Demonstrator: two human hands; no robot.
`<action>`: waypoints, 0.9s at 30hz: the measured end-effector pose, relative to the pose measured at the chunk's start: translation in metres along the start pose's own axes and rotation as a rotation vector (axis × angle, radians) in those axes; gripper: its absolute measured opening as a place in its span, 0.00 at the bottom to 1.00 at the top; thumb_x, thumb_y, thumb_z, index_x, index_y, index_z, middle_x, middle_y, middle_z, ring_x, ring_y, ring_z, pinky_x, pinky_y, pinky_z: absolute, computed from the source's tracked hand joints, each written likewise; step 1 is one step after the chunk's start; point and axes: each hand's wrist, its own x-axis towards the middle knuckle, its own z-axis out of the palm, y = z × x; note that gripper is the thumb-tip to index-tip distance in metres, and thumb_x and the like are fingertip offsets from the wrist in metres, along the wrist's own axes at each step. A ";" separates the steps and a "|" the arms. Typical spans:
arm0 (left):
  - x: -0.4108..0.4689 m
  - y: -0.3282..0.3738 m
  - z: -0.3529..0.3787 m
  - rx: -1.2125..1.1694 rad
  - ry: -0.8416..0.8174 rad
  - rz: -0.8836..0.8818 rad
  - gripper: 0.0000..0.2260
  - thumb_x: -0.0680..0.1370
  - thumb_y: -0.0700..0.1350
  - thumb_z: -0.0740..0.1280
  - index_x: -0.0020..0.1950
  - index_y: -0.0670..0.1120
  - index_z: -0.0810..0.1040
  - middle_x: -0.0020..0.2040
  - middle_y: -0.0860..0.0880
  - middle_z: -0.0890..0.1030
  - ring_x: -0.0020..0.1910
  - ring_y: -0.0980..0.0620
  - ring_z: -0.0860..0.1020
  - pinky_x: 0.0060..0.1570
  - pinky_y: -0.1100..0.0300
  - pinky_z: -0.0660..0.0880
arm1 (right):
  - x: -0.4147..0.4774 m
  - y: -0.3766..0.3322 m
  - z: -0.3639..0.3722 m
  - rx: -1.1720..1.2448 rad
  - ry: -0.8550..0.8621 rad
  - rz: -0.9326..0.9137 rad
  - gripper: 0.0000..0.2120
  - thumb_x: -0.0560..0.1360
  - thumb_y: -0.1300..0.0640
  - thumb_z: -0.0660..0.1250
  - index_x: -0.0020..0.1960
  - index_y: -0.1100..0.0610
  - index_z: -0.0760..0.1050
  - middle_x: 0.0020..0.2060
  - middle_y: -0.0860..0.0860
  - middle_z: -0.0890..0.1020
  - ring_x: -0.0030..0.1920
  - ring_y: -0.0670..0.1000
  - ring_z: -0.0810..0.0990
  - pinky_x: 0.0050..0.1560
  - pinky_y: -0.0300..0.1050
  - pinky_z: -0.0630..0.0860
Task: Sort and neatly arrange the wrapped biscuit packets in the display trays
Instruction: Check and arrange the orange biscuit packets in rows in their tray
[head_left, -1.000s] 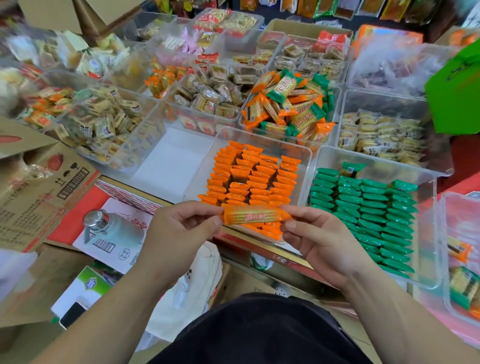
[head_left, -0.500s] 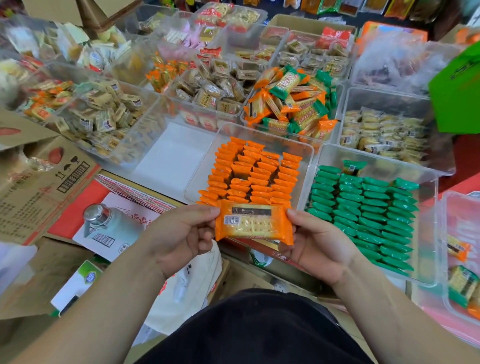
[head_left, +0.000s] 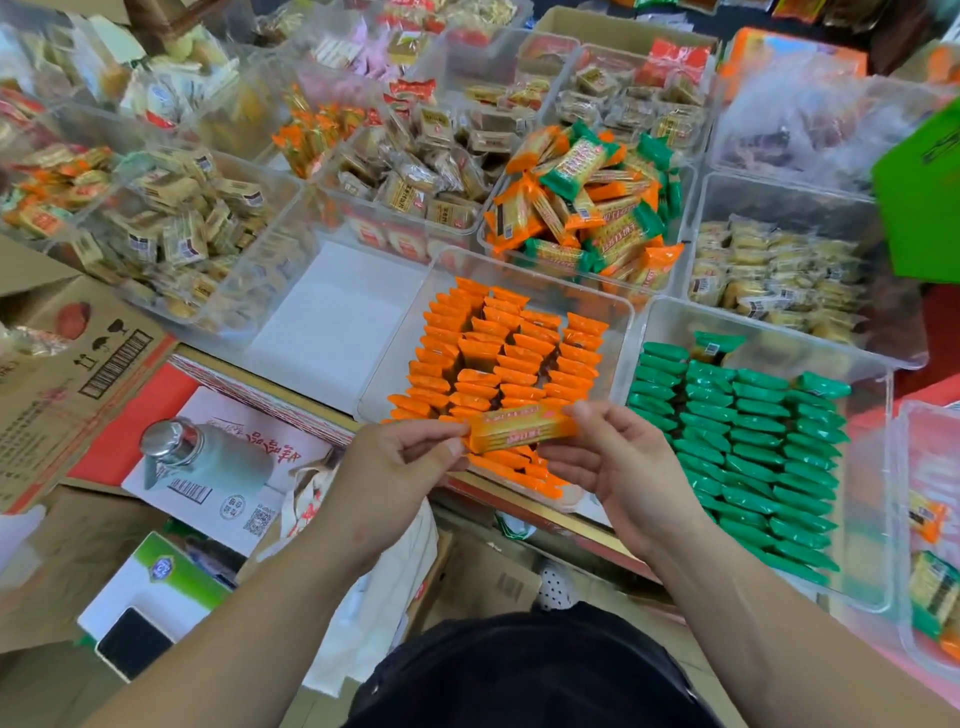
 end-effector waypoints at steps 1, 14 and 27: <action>0.009 -0.005 0.001 0.025 -0.018 0.007 0.10 0.80 0.37 0.67 0.56 0.48 0.84 0.45 0.52 0.87 0.46 0.55 0.85 0.45 0.63 0.80 | 0.009 0.001 0.000 -0.027 0.027 -0.022 0.06 0.78 0.58 0.69 0.52 0.60 0.78 0.47 0.63 0.86 0.46 0.59 0.86 0.42 0.44 0.82; 0.142 -0.066 0.021 1.212 -0.235 0.225 0.31 0.82 0.61 0.56 0.82 0.51 0.55 0.82 0.51 0.52 0.80 0.46 0.55 0.76 0.46 0.54 | 0.153 -0.011 0.016 -0.961 0.085 -0.553 0.16 0.75 0.55 0.75 0.63 0.56 0.81 0.51 0.47 0.84 0.47 0.48 0.83 0.51 0.45 0.81; 0.151 -0.075 0.022 1.209 -0.221 0.237 0.28 0.82 0.62 0.55 0.80 0.55 0.57 0.81 0.56 0.56 0.79 0.50 0.53 0.76 0.44 0.54 | 0.194 0.013 0.042 -1.453 -0.197 -0.698 0.13 0.75 0.62 0.71 0.59 0.58 0.83 0.54 0.57 0.85 0.57 0.60 0.83 0.54 0.58 0.80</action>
